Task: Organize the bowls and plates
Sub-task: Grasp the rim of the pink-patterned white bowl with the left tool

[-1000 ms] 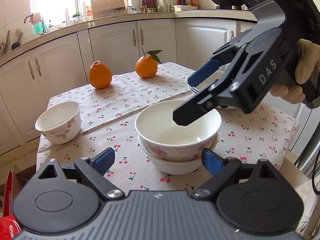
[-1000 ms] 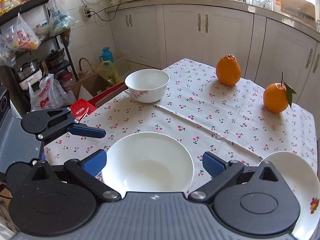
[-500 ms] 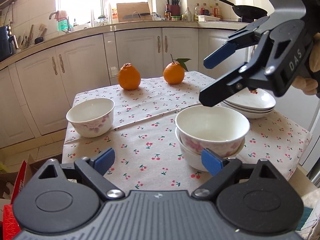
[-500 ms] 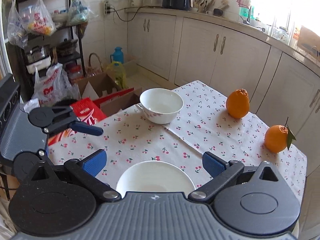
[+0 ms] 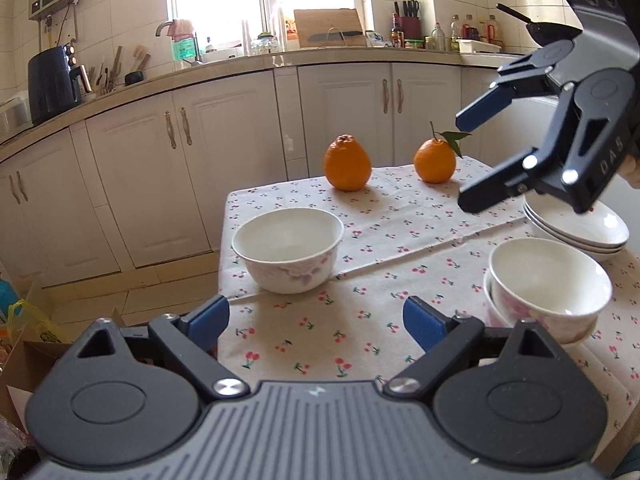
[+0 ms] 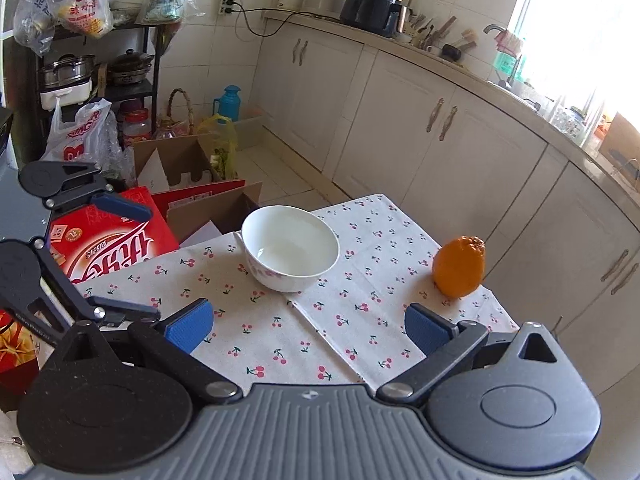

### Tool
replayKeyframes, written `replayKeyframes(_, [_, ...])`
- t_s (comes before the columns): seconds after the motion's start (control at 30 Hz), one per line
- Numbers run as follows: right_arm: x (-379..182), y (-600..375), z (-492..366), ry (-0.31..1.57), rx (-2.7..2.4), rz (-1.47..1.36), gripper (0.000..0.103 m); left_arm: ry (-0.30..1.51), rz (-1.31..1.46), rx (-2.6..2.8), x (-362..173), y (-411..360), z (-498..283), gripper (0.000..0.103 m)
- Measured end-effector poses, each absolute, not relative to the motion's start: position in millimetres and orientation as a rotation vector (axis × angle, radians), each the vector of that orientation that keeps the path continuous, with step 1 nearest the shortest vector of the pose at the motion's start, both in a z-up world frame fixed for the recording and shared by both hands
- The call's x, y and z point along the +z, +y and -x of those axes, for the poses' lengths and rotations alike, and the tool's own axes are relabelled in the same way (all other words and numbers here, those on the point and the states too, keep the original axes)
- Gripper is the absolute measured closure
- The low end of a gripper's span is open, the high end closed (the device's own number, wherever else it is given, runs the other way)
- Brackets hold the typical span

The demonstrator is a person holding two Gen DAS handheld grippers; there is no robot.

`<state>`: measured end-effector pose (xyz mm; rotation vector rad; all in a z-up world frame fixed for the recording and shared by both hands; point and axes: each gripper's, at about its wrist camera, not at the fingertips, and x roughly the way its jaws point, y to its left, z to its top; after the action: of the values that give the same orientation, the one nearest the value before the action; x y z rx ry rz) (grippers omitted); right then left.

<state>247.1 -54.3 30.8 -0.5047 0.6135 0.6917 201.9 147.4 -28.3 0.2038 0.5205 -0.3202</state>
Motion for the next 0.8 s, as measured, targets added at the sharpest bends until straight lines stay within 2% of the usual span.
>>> replayKeyframes(0.23, [9,-39,-284,0.651,0.807,0.483,0.000,0.555,-0.133,-0.304,-23,161,-263,0.009])
replayKeyframes(0.57, [-23,-25,-336,0.724,0.857,0.480,0.000,0.669,-0.062,-0.332,-41,168,-346,0.012])
replayKeyframes(0.8, [-43,-21,-360,0.786,0.895,0.461,0.007,0.710,-0.049,-0.355,-51,169,-371,0.021])
